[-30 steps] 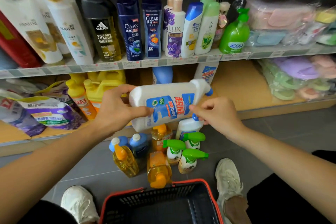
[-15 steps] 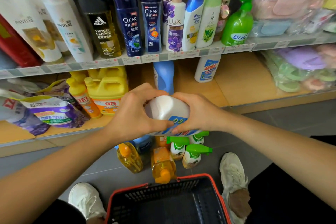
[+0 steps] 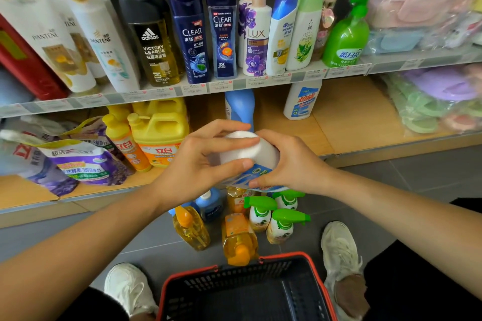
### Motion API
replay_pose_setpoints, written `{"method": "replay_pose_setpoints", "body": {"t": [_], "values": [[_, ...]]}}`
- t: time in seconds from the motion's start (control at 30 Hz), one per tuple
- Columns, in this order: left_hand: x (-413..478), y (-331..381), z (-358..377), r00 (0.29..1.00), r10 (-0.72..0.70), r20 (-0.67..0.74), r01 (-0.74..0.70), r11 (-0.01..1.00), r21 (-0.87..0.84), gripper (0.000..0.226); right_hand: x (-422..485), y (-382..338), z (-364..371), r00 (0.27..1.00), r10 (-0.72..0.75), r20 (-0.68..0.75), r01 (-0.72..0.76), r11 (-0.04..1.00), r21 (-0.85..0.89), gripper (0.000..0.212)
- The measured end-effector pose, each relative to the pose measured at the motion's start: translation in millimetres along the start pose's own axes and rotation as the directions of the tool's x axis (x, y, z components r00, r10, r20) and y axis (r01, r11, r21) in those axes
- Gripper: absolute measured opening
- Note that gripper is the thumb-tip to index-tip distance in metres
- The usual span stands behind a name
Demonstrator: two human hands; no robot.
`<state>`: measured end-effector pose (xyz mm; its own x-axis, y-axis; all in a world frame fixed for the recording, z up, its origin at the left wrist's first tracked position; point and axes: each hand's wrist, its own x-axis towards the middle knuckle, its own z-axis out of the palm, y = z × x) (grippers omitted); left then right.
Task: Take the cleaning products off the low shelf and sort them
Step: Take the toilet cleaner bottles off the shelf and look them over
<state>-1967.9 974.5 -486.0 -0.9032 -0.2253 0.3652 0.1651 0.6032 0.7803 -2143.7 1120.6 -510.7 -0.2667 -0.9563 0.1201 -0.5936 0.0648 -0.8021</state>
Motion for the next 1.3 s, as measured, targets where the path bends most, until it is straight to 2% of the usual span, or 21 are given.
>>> {"method": "replay_pose_setpoints", "body": {"t": [0.1, 0.27, 0.37, 0.43, 0.57, 0.83, 0.97, 1.1, 1.17, 1.3], "values": [[2, 2, 2, 0.997, -0.021, -0.073, 0.021, 1.000, -0.011, 0.024, 0, 0, 1, 1.000, -0.023, -0.006, 0.023, 0.999, -0.032, 0.070], [5, 4, 13, 0.969, -0.204, -0.142, 0.177, 0.967, -0.183, 0.014, -1, 1, 5, 0.999, -0.038, 0.005, 0.038, 0.995, -0.091, 0.071], [8, 2, 15, 0.962, -0.228, -0.148, 0.195, 0.958, -0.210, 0.005, -1, 3, 6, 1.000, -0.026, -0.003, 0.026, 0.997, -0.077, 0.073], [8, 1, 12, 0.969, -0.183, -0.167, 0.159, 0.976, -0.149, 0.008, -1, 3, 5, 1.000, -0.020, -0.025, 0.018, 0.998, -0.054, 0.072], [1, -1, 6, 0.990, -0.037, -0.136, 0.058, 0.986, 0.154, 0.031, 2, 3, 1, 0.994, 0.015, -0.107, -0.011, 0.999, 0.040, 0.070], [-6, 1, 8, 0.994, 0.094, -0.046, -0.081, 0.969, 0.231, 0.043, 1, 6, 3, 0.983, 0.055, -0.177, -0.028, 0.988, 0.153, 0.074], [-5, -3, 3, 0.976, 0.152, -0.153, -0.113, 0.965, 0.238, 0.032, -1, 5, 3, 0.983, 0.071, -0.167, -0.041, 0.983, 0.179, 0.070], [0, -3, 0, 0.960, 0.012, -0.279, 0.017, 0.995, 0.101, 0.019, -2, 4, 1, 0.980, 0.075, -0.187, -0.036, 0.979, 0.202, 0.070], [2, -2, 1, 0.958, -0.078, -0.275, 0.076, 0.997, -0.017, 0.018, -2, 4, 0, 0.977, 0.075, -0.198, -0.031, 0.976, 0.216, 0.070], [4, -4, 1, 0.944, -0.164, -0.285, 0.134, 0.984, -0.122, 0.016, -3, 3, -2, 0.977, 0.066, -0.201, -0.018, 0.973, 0.230, 0.070]]}}
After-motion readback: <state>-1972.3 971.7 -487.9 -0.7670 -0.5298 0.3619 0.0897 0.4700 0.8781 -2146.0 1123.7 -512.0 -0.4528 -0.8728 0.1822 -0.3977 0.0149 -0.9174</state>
